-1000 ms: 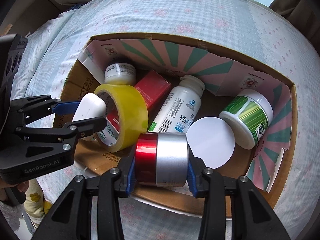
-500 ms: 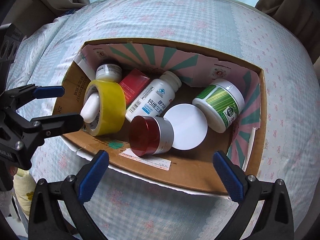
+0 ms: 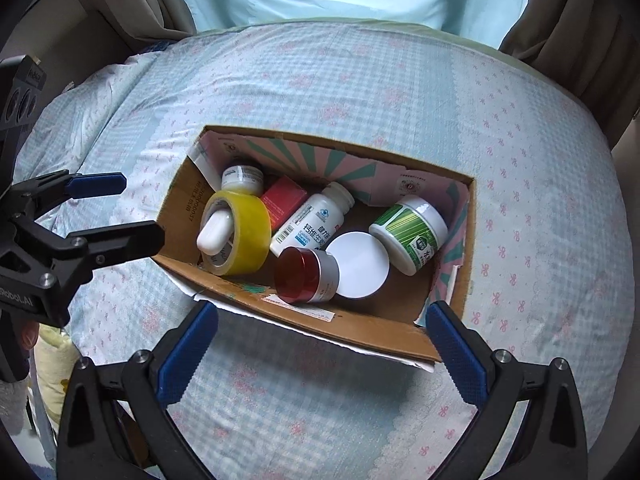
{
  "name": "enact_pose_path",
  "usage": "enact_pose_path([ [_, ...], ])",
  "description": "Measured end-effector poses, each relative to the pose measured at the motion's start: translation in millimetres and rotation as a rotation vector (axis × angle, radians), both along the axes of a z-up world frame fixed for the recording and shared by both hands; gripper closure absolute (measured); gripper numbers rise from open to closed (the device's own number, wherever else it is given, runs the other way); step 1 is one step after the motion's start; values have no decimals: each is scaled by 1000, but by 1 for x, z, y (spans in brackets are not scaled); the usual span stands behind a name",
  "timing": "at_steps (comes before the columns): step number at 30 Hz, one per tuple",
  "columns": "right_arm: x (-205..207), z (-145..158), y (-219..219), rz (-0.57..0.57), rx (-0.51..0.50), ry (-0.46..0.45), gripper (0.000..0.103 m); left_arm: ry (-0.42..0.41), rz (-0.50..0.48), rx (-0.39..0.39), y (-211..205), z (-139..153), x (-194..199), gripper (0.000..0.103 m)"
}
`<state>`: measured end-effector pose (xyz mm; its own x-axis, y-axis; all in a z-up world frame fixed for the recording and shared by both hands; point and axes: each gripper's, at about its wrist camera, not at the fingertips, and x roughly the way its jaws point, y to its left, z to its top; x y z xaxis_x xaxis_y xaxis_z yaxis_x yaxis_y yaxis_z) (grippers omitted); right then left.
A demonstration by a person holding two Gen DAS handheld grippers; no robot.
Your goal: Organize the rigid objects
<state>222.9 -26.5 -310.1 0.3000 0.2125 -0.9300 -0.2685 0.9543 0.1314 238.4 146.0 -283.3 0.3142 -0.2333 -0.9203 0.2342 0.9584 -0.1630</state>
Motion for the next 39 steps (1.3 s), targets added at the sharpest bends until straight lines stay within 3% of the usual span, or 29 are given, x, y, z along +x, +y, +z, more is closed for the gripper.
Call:
enact_pose_path([
  [4,-15,51,-25,-66,19,-41,0,-81,47,29,-10,58,-17,0],
  [11,-52,165,-69,-203,1,-206,0,-271,149,26,-24,167,-62,0],
  [16,-80,223,-85,-274,11,-312,0,-400,208,3,-32,220,-103,0],
  [23,-118,252,-87,-307,8,-397,0,-508,183,48,-51,241,-145,0],
  [30,-141,257,-90,-324,-23,-461,0,-538,207,21,-52,245,-165,0],
  [39,-150,264,-96,-345,-31,-505,0,-588,194,47,-63,255,-180,0],
])
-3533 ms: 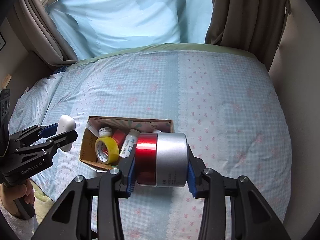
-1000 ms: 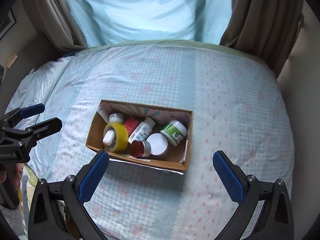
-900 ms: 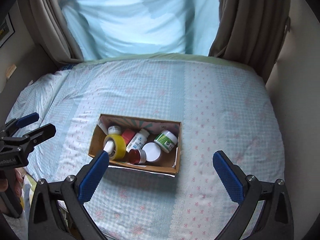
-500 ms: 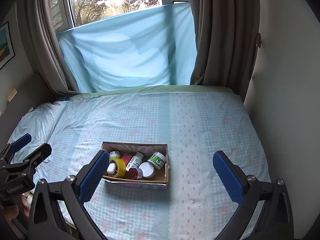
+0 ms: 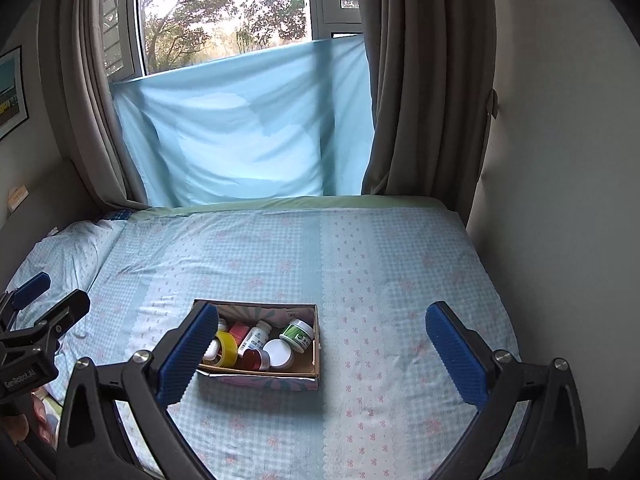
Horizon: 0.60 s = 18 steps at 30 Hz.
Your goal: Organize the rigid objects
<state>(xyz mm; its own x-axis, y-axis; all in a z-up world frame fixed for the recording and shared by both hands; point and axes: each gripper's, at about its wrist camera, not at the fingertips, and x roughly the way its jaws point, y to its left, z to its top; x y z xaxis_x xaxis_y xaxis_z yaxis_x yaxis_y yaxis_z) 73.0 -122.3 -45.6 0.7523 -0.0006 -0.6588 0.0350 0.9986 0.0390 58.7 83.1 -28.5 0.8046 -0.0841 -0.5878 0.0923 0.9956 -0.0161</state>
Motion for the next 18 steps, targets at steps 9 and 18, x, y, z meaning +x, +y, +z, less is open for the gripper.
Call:
enact_pose_path([
  [9,-4,2,-3,1,-4,-6,0,-10,3,10,-3,3,-3,0],
  [18,-5,3,-1,3,-7,-10,0,-17,4,18,-6,5,-6,0],
])
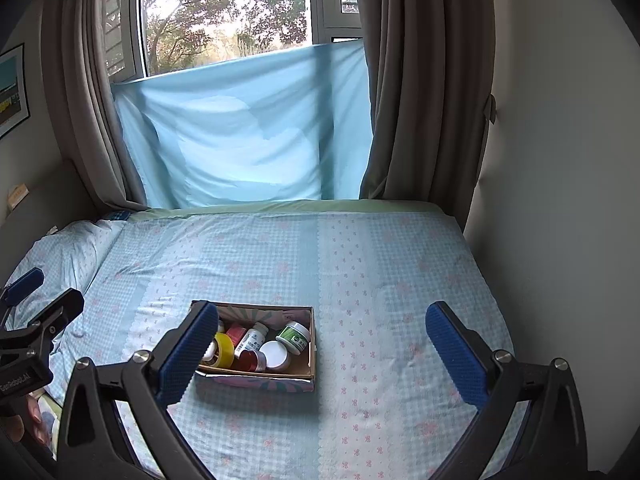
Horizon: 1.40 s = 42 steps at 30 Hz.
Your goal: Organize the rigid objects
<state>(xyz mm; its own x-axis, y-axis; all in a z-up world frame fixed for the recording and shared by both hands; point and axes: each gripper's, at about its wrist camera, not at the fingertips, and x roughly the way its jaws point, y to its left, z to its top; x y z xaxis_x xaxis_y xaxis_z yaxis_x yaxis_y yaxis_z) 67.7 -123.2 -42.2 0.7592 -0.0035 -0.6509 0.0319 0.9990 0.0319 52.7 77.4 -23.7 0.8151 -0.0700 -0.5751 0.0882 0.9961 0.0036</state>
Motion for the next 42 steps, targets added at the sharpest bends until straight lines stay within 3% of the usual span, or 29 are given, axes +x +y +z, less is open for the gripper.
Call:
enact_pose_path([
  [36,12,2,3,-1,-14,-13,0,-9,35,7,11,3,16,0],
  [42,12,2,4,-1,-15,-14,0,-36,60,41,10,2,18,0],
])
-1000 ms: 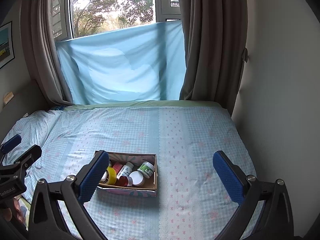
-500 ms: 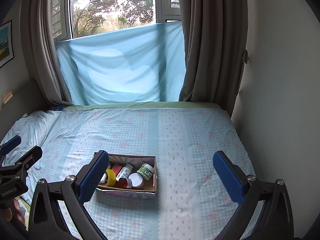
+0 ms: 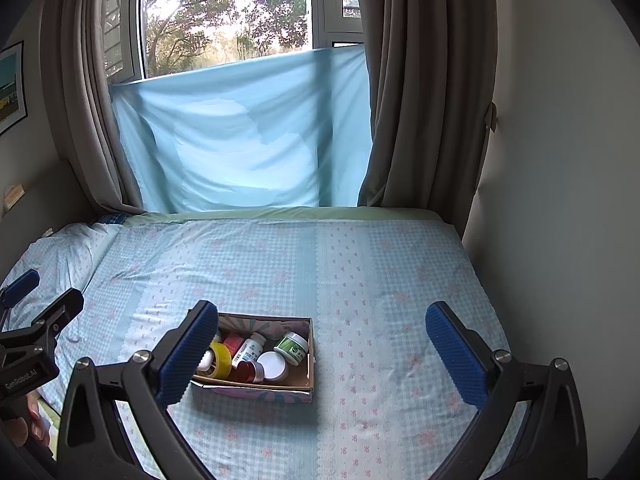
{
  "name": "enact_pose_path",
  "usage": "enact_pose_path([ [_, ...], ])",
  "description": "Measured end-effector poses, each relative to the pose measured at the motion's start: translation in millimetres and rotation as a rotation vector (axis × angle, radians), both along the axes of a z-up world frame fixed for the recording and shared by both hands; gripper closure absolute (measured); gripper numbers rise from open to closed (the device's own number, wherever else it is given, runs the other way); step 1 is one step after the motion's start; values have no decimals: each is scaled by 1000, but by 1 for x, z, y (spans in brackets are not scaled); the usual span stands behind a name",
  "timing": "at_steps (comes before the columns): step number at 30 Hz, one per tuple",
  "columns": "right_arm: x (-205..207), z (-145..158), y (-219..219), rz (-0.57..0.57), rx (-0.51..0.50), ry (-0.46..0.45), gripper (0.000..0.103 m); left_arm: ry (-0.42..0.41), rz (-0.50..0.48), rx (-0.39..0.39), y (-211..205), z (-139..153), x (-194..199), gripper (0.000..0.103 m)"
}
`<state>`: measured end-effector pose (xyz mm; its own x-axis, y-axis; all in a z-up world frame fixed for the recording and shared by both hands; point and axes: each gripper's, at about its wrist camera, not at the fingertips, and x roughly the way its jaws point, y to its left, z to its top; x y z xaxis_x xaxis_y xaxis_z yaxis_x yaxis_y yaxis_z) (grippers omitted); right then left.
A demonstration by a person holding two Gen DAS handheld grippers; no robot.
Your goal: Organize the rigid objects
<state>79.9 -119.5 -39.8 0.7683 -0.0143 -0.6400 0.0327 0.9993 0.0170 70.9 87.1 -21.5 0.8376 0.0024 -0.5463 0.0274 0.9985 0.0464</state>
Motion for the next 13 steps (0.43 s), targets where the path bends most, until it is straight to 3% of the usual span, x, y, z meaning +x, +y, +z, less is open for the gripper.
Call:
enact_pose_path([
  [5,2,0,0,2,1,1,0,-27,-10,-12,0,-2,1,0],
  [13,24,-2,-3,-1,3,24,0,19,-14,-51,4,-13,18,0],
])
